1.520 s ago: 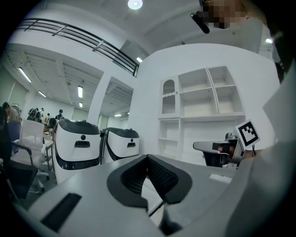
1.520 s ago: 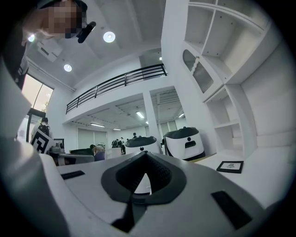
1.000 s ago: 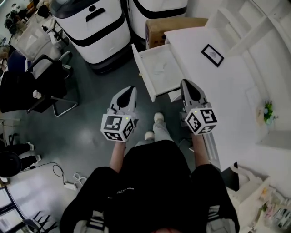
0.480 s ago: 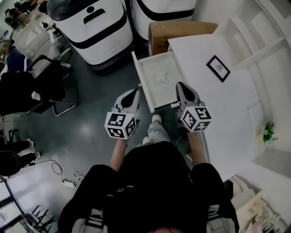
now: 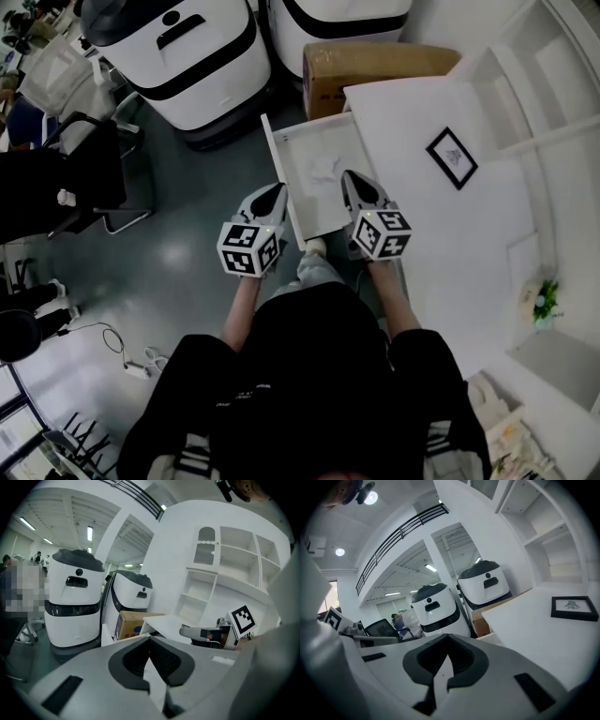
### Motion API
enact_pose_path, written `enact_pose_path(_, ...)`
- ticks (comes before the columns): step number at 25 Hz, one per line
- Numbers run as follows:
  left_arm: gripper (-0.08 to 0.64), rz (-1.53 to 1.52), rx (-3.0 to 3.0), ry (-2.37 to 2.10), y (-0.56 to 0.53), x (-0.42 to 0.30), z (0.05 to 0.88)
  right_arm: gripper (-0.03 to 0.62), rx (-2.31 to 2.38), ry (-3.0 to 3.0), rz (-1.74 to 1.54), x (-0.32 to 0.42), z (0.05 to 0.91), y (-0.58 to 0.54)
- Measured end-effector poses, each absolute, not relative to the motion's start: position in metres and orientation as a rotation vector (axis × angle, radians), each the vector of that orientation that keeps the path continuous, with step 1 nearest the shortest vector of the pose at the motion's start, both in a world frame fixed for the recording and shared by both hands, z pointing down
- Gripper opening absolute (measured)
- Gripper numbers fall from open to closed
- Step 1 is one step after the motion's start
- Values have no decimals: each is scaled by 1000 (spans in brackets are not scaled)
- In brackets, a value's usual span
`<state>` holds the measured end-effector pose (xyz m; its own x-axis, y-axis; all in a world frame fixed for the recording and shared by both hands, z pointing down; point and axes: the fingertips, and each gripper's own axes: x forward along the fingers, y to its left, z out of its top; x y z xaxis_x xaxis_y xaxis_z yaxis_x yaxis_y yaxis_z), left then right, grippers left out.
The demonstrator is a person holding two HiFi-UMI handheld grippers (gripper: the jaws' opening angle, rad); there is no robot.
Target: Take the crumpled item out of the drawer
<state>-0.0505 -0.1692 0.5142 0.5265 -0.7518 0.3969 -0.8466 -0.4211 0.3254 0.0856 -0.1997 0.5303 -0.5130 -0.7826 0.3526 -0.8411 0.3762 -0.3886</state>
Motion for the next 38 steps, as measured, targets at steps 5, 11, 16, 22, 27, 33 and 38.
enact_pose_path(5,-2,287,2238,-1278,-183,-42,539,-8,1417,-2461,840,76,564,-215)
enact_pose_path(11,-2,340,2215,-1224,-195,-33,564,-8,1367,-2411,927,71,609,-229)
enact_pose_path(16,-2,344,2202,-1191,-206,-35,574,-8,1342,-2325,1010,67,652,-240)
enact_pose_path(22,-2,347,2207,-1154,-213,-28,587,-8,1362,-2235,1107,67,695,-257)
enact_pose_path(27,-2,348,2202,-1128,-212,-24,595,-8,1369,-2165,1127,69,726,-262)
enact_pose_path(33,-2,347,2206,-1117,-212,-22,599,20,1406,-2115,1155,76,750,-273)
enact_pose_path(38,-2,341,2194,-1122,-218,-19,605,131,1442,-2042,1180,84,765,-288)
